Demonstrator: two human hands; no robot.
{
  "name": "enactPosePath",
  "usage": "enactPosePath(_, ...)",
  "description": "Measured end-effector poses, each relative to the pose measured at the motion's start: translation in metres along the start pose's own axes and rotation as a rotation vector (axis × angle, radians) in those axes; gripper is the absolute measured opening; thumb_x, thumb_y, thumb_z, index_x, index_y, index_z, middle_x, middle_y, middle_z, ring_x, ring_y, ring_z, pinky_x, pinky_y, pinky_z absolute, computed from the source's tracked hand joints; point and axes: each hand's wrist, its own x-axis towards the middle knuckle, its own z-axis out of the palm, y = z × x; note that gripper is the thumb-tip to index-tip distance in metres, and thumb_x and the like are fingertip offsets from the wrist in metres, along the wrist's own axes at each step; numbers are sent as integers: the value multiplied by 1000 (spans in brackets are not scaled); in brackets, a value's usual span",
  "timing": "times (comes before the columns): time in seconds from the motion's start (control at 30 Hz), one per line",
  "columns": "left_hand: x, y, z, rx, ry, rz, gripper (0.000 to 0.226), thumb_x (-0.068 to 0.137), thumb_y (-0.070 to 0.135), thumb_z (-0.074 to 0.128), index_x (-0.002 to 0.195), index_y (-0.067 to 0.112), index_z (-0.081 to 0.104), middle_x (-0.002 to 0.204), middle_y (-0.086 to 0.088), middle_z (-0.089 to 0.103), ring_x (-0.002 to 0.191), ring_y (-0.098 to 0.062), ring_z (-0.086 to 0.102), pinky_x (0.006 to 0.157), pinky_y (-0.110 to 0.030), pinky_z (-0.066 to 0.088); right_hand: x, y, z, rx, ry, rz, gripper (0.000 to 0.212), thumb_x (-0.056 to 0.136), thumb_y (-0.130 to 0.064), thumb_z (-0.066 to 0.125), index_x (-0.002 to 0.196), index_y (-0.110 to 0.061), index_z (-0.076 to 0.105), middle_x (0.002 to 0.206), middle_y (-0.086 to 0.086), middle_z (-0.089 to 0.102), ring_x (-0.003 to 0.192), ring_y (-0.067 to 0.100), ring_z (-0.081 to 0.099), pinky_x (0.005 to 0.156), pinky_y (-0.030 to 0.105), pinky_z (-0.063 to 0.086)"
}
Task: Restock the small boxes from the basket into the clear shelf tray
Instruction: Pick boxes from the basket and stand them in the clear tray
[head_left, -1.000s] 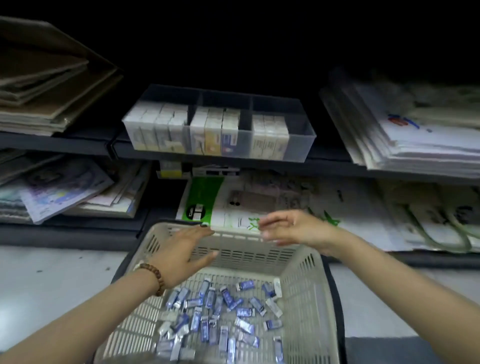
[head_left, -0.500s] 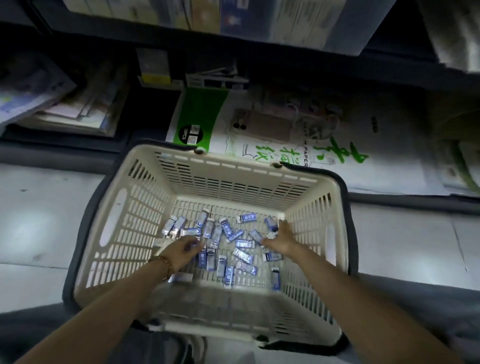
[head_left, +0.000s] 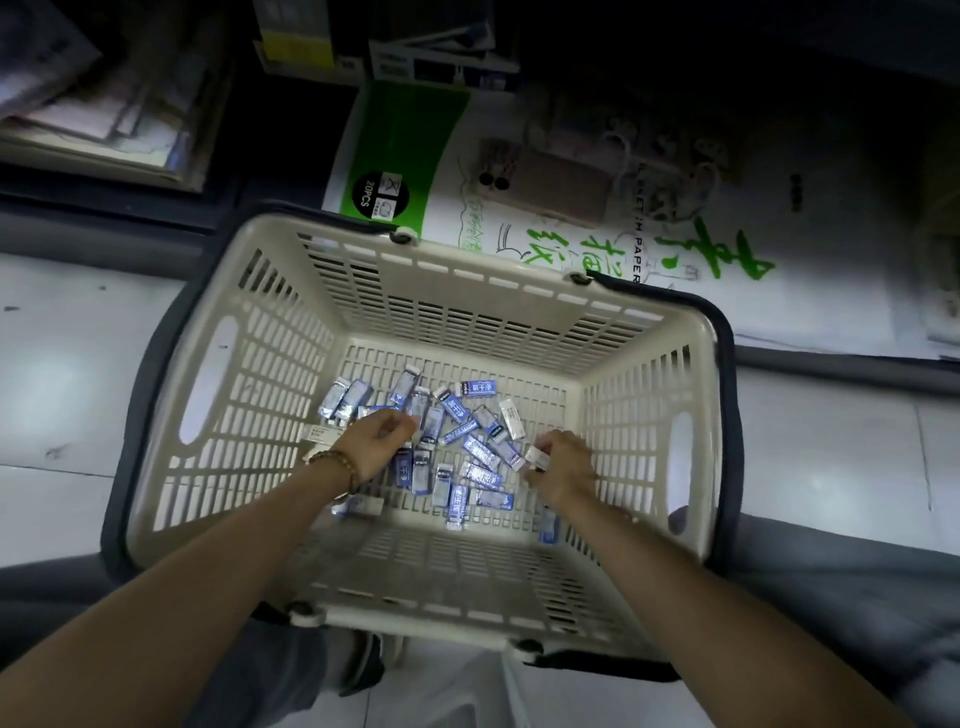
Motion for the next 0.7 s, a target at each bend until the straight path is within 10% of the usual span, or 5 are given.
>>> enactPosePath(0.43,-2,13,9,-79,-205,-62,42,90,55,42,117,25,57,123,1,60,113,-19,56,105,-44,38,8,-16,-22,173,-104,32,20,80,-11,72,98,-7,66,104,6,65,84,14,59,70,20,50)
enactPosePath(0.57,-7,22,14,15,-291,15,45,86,51,53,123,25,52,110,6,62,99,-8,60,86,-22,46,12,-52,-43,760,-213,62,23,80,-14,72,101,-3,68,104,12,70,76,14,67,61,15,56)
enactPosePath(0.7,-6,26,17,-338,-256,-43,39,83,36,64,114,13,55,103,-5,69,88,-12,69,73,-19,55,6,-78,-30,800,-386,19,25,82,-22,70,103,-8,69,99,7,71,84,13,69,72,19,57)
